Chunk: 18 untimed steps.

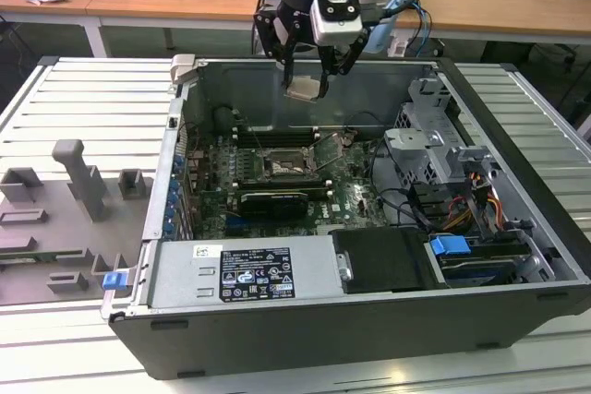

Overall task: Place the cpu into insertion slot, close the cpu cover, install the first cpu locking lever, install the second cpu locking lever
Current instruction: 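Place the cpu into insertion slot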

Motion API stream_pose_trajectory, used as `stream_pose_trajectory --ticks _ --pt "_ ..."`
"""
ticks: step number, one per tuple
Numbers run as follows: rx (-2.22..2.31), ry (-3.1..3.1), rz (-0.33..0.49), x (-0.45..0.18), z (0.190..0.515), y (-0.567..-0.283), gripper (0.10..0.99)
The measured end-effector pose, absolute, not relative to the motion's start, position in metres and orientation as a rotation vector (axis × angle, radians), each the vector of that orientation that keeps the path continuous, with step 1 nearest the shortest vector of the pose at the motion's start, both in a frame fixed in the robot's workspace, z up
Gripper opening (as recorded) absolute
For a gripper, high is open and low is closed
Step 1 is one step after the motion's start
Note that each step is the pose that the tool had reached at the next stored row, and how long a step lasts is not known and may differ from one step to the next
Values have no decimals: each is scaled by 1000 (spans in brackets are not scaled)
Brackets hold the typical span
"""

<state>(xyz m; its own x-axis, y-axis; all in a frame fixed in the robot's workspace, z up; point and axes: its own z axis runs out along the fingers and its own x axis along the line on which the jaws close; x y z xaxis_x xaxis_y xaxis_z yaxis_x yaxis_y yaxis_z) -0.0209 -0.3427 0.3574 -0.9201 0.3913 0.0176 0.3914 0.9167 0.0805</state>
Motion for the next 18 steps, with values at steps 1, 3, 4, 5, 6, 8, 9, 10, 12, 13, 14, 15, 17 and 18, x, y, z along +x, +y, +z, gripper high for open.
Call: stream_pose_trajectory --ticks 1,3,4,5,6,8,9,10,12,13,14,15,17,18 --pt "-633 -3074 -129 -21 357 -343 525" --pt "-650 -3071 -127 -21 357 -343 525" --pt "-659 -3069 -126 -21 357 -343 525" --pt "-666 -3068 -123 -21 357 -343 525" --pt "-673 -3067 -121 -21 357 -343 525" --pt "-681 -3066 -119 -21 357 -343 525" --pt "-689 -3065 -117 -21 357 -343 525" --pt "-696 -3064 -115 -21 357 -343 525" --pt "-706 -3062 -114 -21 357 -343 525" --pt "-712 -3061 -113 -21 357 -343 525" --pt "-717 -3060 -112 -21 357 -343 525" --pt "-724 -3059 -111 -21 357 -343 525" --pt "-734 -3057 -110 -21 357 -343 525" --pt "-743 -3055 -109 -21 357 -343 525"
